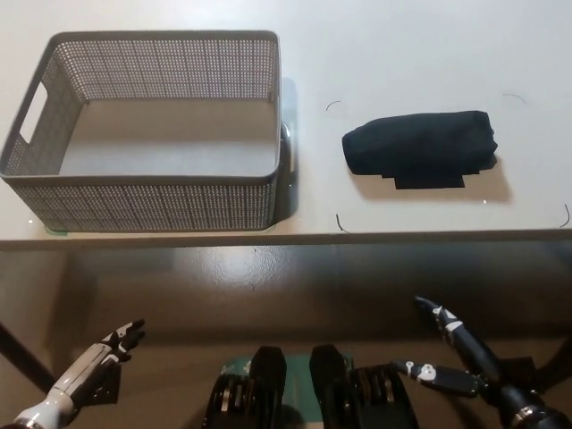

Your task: Use the right hand to pick up the pencil case on the right hand side and put it into a grey container on the left side

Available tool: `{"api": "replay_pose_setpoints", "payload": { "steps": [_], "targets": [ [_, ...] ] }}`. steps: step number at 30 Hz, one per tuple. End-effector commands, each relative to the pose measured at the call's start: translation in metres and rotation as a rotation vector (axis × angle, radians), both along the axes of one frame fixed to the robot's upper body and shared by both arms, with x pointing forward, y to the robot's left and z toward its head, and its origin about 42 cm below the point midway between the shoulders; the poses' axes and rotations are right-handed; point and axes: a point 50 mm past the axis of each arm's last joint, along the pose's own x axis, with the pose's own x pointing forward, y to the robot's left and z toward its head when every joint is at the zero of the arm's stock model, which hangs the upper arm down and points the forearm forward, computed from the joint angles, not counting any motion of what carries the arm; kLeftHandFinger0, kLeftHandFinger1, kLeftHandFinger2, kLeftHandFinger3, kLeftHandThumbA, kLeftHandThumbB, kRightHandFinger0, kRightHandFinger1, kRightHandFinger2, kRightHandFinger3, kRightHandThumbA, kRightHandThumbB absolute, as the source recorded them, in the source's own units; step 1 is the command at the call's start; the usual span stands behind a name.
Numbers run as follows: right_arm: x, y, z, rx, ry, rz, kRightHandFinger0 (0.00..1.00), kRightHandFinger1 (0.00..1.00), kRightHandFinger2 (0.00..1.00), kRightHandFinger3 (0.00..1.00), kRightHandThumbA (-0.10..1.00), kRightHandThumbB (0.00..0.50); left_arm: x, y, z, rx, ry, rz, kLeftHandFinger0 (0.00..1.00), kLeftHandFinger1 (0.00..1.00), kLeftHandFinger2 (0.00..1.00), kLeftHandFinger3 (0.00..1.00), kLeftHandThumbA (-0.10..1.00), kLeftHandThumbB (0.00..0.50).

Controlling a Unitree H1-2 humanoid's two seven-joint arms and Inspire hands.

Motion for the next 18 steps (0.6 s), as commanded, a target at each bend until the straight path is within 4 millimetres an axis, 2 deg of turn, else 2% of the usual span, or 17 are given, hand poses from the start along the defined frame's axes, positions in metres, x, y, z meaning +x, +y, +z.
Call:
{"api": "replay_pose_setpoints", "payload": {
  "steps": [1,2,4,12,13,14,15,18],
  "targets": [
    [-0.007,-0.010,0.052,-0.178,-0.213,0.028,1.00,1.00,1.00,1.00,1.00,0.323,0.011,0.008,0.017,0.039,-0.091,-0.054,1.00,1.00,1.00,1.00,1.00,0.384],
    [-0.012,-0.012,0.063,-0.191,-0.233,0.022,1.00,1.00,1.00,1.00,1.00,0.339,0.012,0.009,0.016,0.039,-0.097,-0.055,1.00,1.00,1.00,1.00,1.00,0.393],
    [-0.019,-0.015,0.081,-0.211,-0.278,0.021,1.00,1.00,1.00,1.00,1.00,0.358,0.011,0.009,0.016,0.030,-0.131,-0.069,1.00,1.00,1.00,1.00,1.00,0.376],
    [-0.040,-0.024,0.132,-0.281,-0.390,0.026,1.00,1.00,1.00,1.00,1.00,0.375,0.015,0.011,0.018,0.030,-0.138,-0.065,1.00,1.00,1.00,1.00,1.00,0.403],
    [-0.043,-0.025,0.137,-0.288,-0.399,0.020,1.00,1.00,1.00,1.00,1.00,0.414,0.015,0.011,0.018,0.032,-0.143,-0.068,1.00,1.00,1.00,1.00,1.00,0.397],
    [-0.047,-0.026,0.144,-0.298,-0.424,0.011,1.00,1.00,1.00,1.00,1.00,0.382,0.016,0.011,0.018,0.030,-0.143,-0.073,1.00,1.00,1.00,1.00,1.00,0.393],
    [-0.050,-0.026,0.149,-0.301,-0.434,0.002,1.00,1.00,1.00,1.00,1.00,0.385,0.016,0.011,0.019,0.030,-0.142,-0.073,1.00,1.00,1.00,1.00,1.00,0.391],
    [-0.059,-0.031,0.172,-0.351,-0.495,-0.040,1.00,1.00,1.00,1.00,1.00,0.430,0.018,0.012,0.021,0.043,-0.142,-0.079,1.00,1.00,1.00,1.00,1.00,0.394]
  ]
}}
